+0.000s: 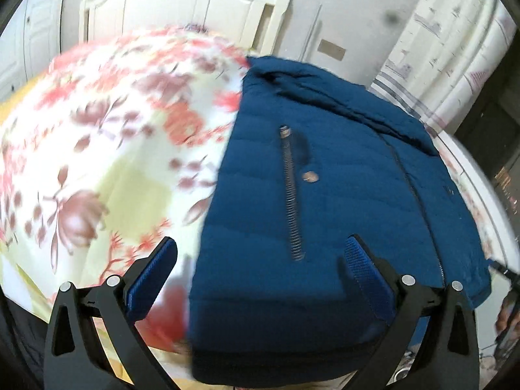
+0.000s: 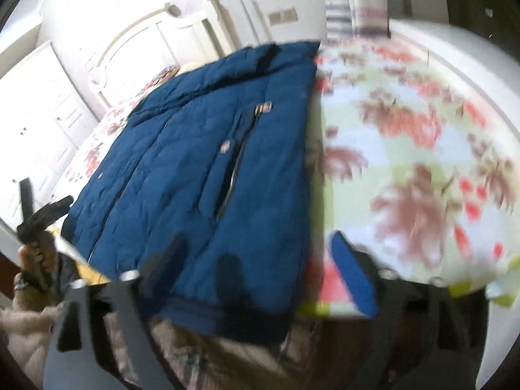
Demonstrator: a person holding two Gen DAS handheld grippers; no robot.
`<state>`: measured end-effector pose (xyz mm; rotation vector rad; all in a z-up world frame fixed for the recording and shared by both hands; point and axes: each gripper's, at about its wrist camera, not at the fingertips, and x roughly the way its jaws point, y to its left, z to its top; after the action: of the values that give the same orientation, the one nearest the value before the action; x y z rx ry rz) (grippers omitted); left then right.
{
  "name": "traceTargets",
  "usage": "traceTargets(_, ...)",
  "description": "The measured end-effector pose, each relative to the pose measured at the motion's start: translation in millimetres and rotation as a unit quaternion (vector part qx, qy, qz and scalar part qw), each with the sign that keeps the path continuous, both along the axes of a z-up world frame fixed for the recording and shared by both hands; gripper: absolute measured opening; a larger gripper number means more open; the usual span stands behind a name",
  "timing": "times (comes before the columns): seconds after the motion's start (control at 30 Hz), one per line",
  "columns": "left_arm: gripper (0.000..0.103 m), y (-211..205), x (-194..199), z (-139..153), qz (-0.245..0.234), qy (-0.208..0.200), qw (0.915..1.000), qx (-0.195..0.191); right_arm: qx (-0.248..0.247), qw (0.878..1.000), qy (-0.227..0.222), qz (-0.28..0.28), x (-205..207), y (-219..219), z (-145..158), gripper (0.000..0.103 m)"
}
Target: Fold large clothes
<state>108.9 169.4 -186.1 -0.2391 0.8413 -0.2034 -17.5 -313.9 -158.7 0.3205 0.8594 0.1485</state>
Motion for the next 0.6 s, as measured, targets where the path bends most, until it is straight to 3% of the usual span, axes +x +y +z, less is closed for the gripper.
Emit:
traceTargets(0.07, 0.091, 6, -1, -8, -0.014, 0.010, 0.9997, -0.018, 0.003, 1.000, 0.013, 0.017, -3, 6, -9, 0.075)
traceTargets(0.23, 0.087, -2, -13, -8, -0.030, 0.003, 0.9995, 0.003, -0.001, 1.000, 0.009, 0.014, -10, 6, -11, 0.074)
traceTargets(0.33, 0.061, 0, -21, -7, -0.076, 0.007, 0.9963, -0.040, 0.029, 0.999, 0.007, 0.032, -10, 3, -15, 0.056)
traceTargets(0.4, 0.060, 3, -20, -9, -0.083, 0.007, 0.9948, -0.058, 0.040, 0.998, 0.002, 0.038, -8, 3, -16, 0.056)
traceTargets(0.5, 0.059, 5, -18, -11, -0.091, 0.003, 0.9910, -0.098, 0.100, 0.994, -0.007, 0.042, 3, -2, -23, 0.056)
traceTargets(0.6, 0.059, 6, -9, -14, -0.071, -0.001, 0.9923, -0.102, 0.095, 0.995, 0.000, 0.036, 12, 1, -20, 0.055)
